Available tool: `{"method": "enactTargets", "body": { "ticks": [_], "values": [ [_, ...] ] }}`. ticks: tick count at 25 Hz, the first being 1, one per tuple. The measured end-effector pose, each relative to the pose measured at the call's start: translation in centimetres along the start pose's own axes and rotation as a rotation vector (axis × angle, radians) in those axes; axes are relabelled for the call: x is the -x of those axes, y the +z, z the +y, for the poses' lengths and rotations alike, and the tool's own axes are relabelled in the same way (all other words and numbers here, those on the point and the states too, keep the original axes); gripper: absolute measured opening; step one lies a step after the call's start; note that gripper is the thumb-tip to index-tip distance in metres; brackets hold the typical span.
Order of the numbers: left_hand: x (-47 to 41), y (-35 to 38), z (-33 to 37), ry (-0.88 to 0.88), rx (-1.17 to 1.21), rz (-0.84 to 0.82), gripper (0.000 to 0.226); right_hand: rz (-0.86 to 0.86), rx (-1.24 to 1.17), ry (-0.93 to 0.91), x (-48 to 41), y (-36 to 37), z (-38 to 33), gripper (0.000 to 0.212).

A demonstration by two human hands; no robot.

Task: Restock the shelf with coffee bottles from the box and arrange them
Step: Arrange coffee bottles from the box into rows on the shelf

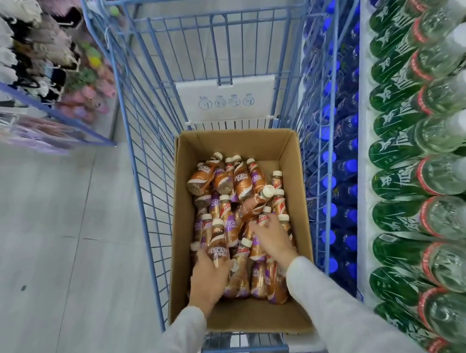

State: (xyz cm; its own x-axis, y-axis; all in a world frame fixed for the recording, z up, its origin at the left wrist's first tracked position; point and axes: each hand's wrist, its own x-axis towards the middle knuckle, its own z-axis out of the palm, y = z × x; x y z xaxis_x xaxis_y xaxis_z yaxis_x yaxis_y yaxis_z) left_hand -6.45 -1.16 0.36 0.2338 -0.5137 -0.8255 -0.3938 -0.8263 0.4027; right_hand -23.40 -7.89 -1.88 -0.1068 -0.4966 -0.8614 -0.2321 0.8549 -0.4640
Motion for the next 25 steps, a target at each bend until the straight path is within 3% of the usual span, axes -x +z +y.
{"method": "enactTargets", "body": {
  "ticks": [5, 8, 11, 14, 17, 25],
  "values": [
    [6.5, -3.1, -1.6, -0.138, 0.389, -0.054, 0.069, 0.229, -0.136, 0.124, -10.2, 3.2, 0.5, 0.076],
    [7.8, -4.4, -2.3, -0.135, 0.568, 0.014, 0.071, 0.365, -0.1, 0.079, -10.7, 4.7, 0.4, 0.082],
    [8.1, -5.4, -2.9, -0.117, 0.594, 0.066, 0.068, 0.343, -0.163, 0.001, -9.2, 4.6, 0.8, 0.072],
    [8.8, -6.6, -2.1, -0.074, 0.576, 0.062, 0.072, 0.21, -0.271, -0.062, -2.4, 3.1, 0.4, 0.05],
    [10.3, -7.7, -0.4, 0.029, 0.578, 0.0, 0.076, 0.107, -0.346, -0.136, 5.6, 2.0, 0.9, 0.057],
    [18.3, -8.9, 2.8, 0.429, 0.418, -0.31, 0.062, 0.276, -0.579, -0.359, 25.5, 1.8, 2.9, 0.063]
  ]
}}
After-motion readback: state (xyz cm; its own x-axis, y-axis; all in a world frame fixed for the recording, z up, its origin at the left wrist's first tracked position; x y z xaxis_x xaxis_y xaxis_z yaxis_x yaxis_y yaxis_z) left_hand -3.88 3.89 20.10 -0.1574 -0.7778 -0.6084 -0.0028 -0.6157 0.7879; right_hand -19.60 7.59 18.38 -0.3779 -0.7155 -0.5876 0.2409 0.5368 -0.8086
